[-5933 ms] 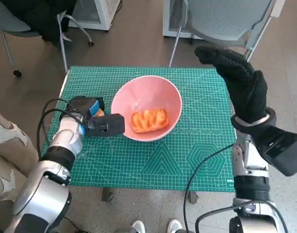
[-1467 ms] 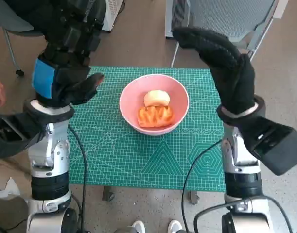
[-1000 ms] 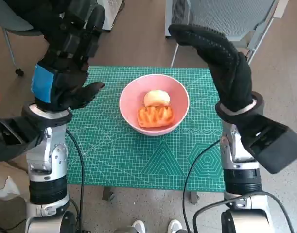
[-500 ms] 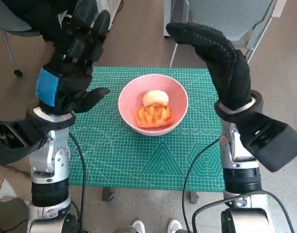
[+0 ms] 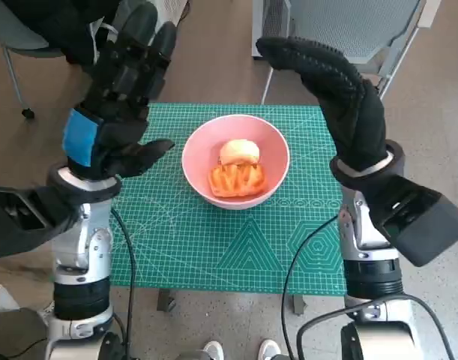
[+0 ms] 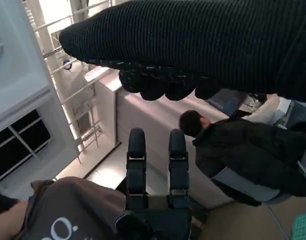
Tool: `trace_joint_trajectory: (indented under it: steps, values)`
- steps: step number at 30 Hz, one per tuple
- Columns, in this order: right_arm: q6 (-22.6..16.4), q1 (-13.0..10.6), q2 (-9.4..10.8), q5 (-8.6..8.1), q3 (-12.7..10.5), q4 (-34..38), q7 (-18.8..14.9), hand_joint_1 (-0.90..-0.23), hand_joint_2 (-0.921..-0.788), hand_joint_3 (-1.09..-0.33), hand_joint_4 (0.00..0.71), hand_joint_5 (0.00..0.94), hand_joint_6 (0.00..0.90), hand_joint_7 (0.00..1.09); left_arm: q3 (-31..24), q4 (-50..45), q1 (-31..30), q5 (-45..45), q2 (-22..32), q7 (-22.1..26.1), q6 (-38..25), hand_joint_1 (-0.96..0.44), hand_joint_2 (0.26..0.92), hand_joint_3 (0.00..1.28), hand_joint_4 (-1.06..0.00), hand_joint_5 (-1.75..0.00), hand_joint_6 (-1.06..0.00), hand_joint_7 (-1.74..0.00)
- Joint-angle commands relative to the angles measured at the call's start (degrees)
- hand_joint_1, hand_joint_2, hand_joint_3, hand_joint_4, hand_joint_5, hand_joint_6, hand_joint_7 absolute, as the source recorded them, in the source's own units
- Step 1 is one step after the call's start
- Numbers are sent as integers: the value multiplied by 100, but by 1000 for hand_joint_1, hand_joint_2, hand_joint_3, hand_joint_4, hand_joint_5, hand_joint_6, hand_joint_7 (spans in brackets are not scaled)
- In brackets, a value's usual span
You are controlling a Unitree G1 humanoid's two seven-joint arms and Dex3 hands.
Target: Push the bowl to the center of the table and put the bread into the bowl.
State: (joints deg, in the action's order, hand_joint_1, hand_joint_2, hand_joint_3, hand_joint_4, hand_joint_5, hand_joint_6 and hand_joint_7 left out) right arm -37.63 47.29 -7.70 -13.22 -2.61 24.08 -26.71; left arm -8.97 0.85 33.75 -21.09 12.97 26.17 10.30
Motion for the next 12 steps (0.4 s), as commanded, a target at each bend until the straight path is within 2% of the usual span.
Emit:
trace_joint_trajectory:
  steps: [1,7,12]
  values:
    - [-326,-179,17,46,-2,386,-139,-695,-921,-784,181,6,2,517,50,315,-131,25,-119,142,320,-613,921,105,-46,-6,-84,-160]
    - [-868,-194,35,49,-10,900,-253,-700,-921,-824,166,1,-1,501,53,858,-134,65,-246,310,800,-615,921,98,-41,-2,-104,-168]
    - [-1232,-134,64,-4,-21,1334,-373,-673,-921,-844,155,0,-1,479,60,1227,-106,93,-328,414,1152,-623,921,100,-43,-3,-116,-170]
